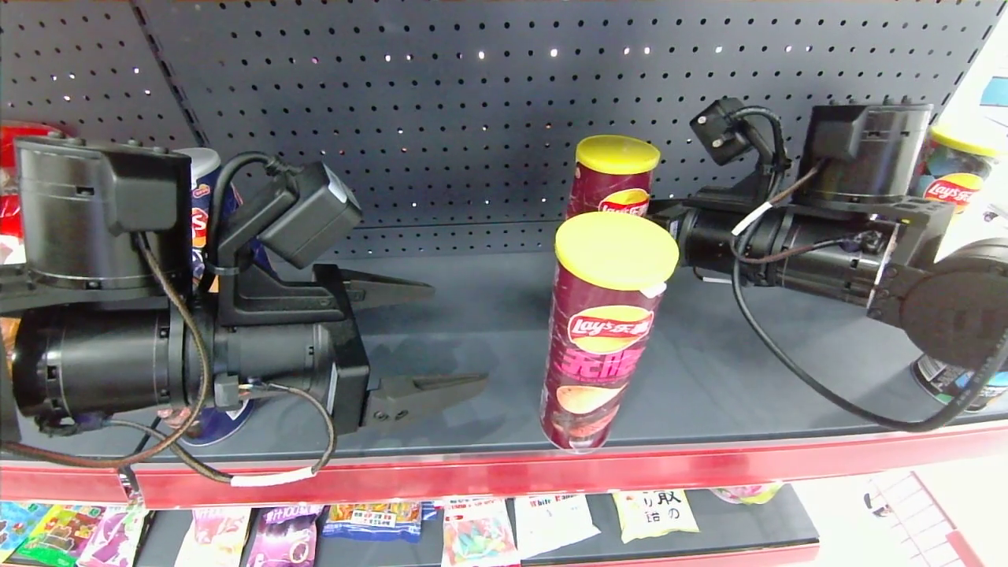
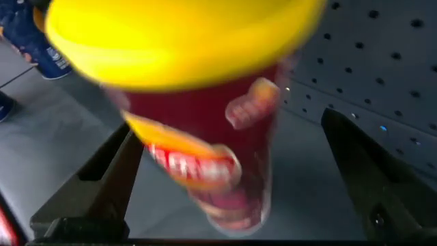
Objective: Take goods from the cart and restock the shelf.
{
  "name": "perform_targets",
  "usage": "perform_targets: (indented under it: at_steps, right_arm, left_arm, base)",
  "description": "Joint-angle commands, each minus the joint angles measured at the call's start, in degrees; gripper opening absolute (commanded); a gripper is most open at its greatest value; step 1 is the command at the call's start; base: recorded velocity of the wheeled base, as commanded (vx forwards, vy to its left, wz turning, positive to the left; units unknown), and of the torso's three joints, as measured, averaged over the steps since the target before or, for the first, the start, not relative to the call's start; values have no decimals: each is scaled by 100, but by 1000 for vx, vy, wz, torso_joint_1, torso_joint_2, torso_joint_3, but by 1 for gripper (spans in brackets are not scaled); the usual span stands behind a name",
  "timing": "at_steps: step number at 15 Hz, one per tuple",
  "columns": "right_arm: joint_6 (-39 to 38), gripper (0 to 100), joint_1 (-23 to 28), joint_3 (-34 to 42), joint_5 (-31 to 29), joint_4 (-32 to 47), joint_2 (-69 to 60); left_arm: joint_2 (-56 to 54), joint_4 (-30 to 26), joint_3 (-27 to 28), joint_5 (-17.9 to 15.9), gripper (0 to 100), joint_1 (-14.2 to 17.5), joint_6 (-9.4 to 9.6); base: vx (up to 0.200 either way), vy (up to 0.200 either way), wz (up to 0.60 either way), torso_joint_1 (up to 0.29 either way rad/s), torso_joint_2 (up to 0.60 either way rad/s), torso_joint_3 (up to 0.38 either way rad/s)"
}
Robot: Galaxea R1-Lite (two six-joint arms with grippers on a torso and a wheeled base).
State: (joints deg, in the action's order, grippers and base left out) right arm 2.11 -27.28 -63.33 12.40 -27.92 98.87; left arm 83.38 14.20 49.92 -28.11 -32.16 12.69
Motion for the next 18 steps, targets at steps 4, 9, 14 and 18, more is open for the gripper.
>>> perform_targets:
  at_steps: [4,9,14,18]
  right_arm:
    - [0,100,39,752,-53,41,-1089]
    - [0,100,65,1543,-168,120,-1845]
    - [0,100,74,1719,-203,1904,-2926]
    - [0,100,311,2413,-211,2045,-3673]
  left_arm:
    - [2,4,-17,7,100,-10,5]
    - [-41,-5,-44,43,100,-10,23]
    - [11,-5,-53,69,100,-10,32]
    - [266,-5,-53,183,100,-18,58]
  base:
    - [0,0,0,0,0,0]
    - [0,0,0,0,0,0]
    - [0,0,0,0,0,0]
    - [0,0,0,0,0,0]
